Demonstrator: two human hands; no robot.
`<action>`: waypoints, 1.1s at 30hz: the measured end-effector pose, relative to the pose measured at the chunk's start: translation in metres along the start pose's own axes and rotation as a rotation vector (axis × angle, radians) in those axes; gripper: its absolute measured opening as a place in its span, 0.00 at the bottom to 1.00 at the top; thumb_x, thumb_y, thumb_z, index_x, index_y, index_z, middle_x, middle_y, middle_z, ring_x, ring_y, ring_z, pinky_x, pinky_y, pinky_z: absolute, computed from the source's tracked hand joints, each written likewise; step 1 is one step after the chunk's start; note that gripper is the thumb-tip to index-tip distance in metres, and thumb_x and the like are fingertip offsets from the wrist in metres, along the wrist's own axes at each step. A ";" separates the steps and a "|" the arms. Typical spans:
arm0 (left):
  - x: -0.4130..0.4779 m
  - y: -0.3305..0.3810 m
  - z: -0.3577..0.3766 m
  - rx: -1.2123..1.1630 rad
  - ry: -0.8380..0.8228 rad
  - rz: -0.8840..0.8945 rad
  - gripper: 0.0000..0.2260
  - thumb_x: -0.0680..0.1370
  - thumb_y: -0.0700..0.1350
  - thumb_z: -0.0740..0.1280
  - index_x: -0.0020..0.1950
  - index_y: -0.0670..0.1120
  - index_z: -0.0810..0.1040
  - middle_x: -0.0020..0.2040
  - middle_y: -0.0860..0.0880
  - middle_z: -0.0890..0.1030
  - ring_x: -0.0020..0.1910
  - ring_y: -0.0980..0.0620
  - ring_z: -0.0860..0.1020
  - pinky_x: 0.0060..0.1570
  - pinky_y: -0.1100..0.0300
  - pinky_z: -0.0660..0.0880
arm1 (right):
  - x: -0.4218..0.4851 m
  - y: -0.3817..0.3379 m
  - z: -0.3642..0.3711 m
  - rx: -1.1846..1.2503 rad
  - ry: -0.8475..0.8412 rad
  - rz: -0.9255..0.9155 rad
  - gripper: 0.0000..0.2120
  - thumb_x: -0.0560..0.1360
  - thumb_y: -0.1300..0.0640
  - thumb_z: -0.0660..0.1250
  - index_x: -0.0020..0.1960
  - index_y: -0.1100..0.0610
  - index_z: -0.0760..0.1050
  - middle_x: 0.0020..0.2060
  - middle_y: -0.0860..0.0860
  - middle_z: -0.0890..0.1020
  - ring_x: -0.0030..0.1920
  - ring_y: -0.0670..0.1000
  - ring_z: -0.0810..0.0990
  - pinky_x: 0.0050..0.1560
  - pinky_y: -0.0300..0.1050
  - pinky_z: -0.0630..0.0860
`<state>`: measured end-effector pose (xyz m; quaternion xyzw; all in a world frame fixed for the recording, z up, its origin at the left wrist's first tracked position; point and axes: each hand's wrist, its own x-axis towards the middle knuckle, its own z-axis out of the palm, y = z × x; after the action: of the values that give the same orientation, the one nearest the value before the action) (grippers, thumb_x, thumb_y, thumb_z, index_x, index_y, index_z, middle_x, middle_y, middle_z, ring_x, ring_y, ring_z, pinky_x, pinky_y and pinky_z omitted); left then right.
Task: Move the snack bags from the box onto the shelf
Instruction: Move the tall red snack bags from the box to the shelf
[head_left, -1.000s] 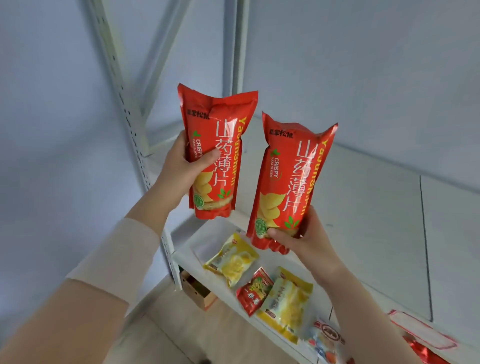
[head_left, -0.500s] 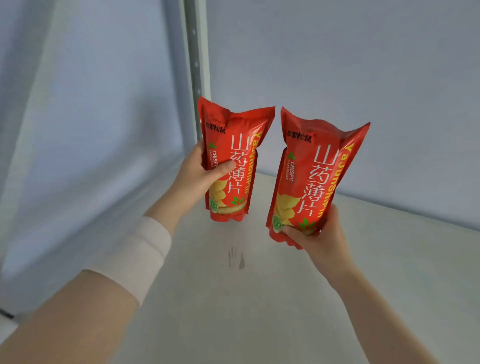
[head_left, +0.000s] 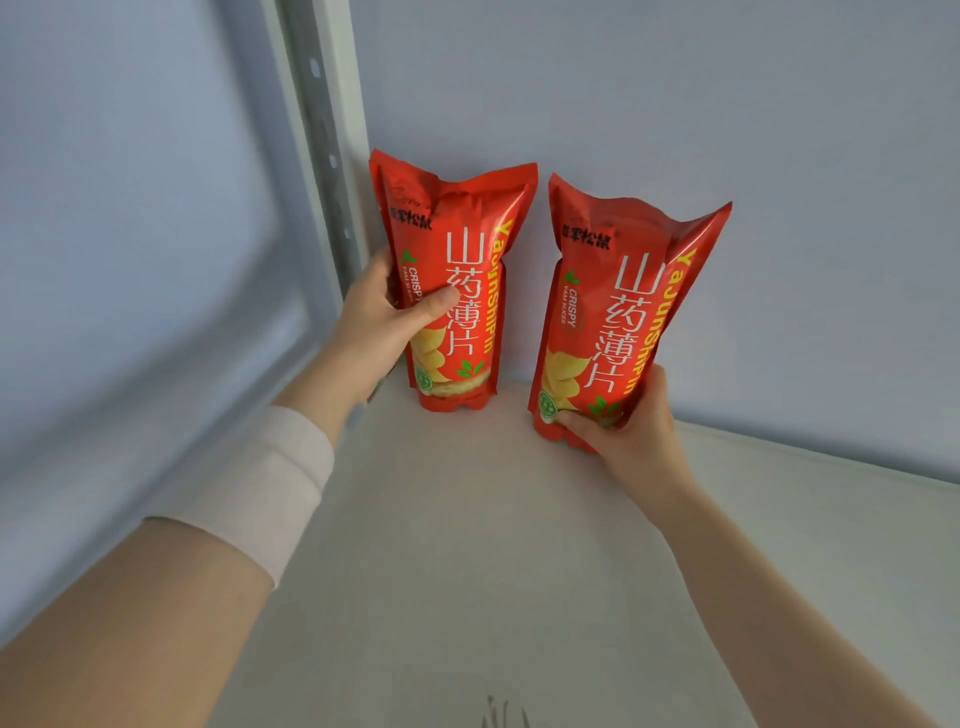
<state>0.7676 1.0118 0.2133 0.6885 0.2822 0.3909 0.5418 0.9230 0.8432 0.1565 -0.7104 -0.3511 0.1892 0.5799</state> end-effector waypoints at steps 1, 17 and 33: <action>0.003 -0.002 0.000 0.000 0.002 0.003 0.22 0.69 0.48 0.71 0.60 0.53 0.69 0.53 0.58 0.79 0.52 0.61 0.78 0.50 0.64 0.75 | 0.004 0.002 0.002 -0.009 0.003 -0.003 0.32 0.65 0.62 0.77 0.59 0.51 0.60 0.47 0.35 0.70 0.47 0.39 0.74 0.43 0.32 0.74; 0.008 -0.009 0.004 -0.027 -0.030 -0.044 0.31 0.67 0.54 0.71 0.67 0.51 0.65 0.60 0.55 0.76 0.58 0.59 0.76 0.51 0.66 0.74 | 0.008 0.004 0.001 -0.063 -0.054 -0.013 0.44 0.63 0.60 0.78 0.70 0.55 0.55 0.51 0.34 0.69 0.48 0.32 0.73 0.46 0.29 0.72; -0.265 0.080 0.020 1.436 0.147 -0.051 0.23 0.78 0.50 0.61 0.72 0.45 0.63 0.68 0.44 0.69 0.66 0.42 0.68 0.62 0.50 0.64 | -0.193 -0.049 -0.060 -0.909 -0.323 -0.327 0.27 0.78 0.51 0.59 0.74 0.58 0.56 0.72 0.55 0.62 0.73 0.56 0.59 0.71 0.49 0.57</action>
<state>0.6397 0.7661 0.2273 0.8398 0.5212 0.1415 -0.0559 0.8175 0.6671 0.1923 -0.7883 -0.5898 0.0316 0.1726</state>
